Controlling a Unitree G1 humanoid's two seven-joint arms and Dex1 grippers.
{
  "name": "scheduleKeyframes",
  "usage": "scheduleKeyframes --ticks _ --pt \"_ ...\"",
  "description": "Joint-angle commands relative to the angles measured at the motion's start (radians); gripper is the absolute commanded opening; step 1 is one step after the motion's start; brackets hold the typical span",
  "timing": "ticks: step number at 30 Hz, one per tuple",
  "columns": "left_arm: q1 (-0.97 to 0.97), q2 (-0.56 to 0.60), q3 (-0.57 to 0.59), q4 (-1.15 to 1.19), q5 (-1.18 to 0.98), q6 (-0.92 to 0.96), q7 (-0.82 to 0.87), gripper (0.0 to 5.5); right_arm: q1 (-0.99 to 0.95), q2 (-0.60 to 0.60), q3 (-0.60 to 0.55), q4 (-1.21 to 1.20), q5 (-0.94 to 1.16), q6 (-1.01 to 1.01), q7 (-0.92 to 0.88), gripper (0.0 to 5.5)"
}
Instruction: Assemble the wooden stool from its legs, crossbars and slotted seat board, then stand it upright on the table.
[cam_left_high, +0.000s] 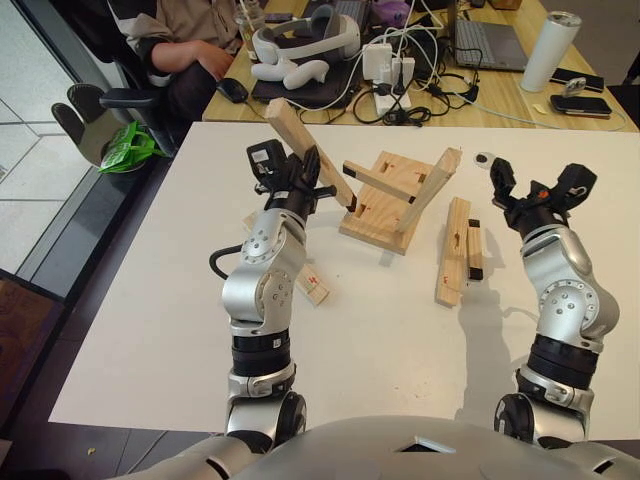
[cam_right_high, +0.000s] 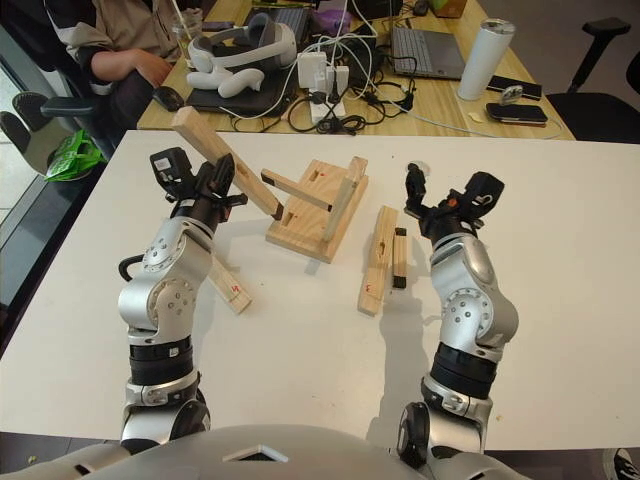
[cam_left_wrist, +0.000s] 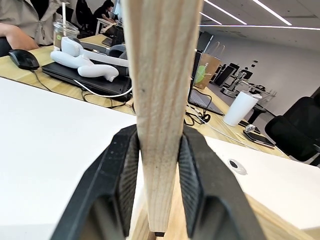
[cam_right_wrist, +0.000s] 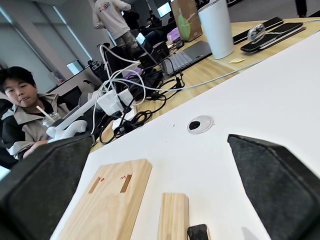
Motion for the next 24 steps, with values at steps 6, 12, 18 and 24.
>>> scheduleKeyframes --ticks 6,12,18,24 --pt "-0.055 0.076 -0.016 0.151 0.078 -0.128 -0.084 1.01 -0.064 -0.018 -0.02 0.014 0.043 0.012 -0.01 5.01" --pt "-0.045 0.127 0.014 0.087 0.051 -0.087 -0.112 1.01 -0.054 -0.018 -0.022 0.004 0.051 0.021 -0.014 5.01" --pt "0.041 0.141 0.022 -0.042 -0.006 0.016 -0.13 1.01 -0.043 -0.019 -0.02 -0.001 0.05 0.023 -0.013 5.01" --pt "0.028 0.126 0.008 -0.029 -0.001 0.014 -0.128 1.01 -0.052 -0.017 -0.009 0.005 0.048 0.021 -0.008 5.01"
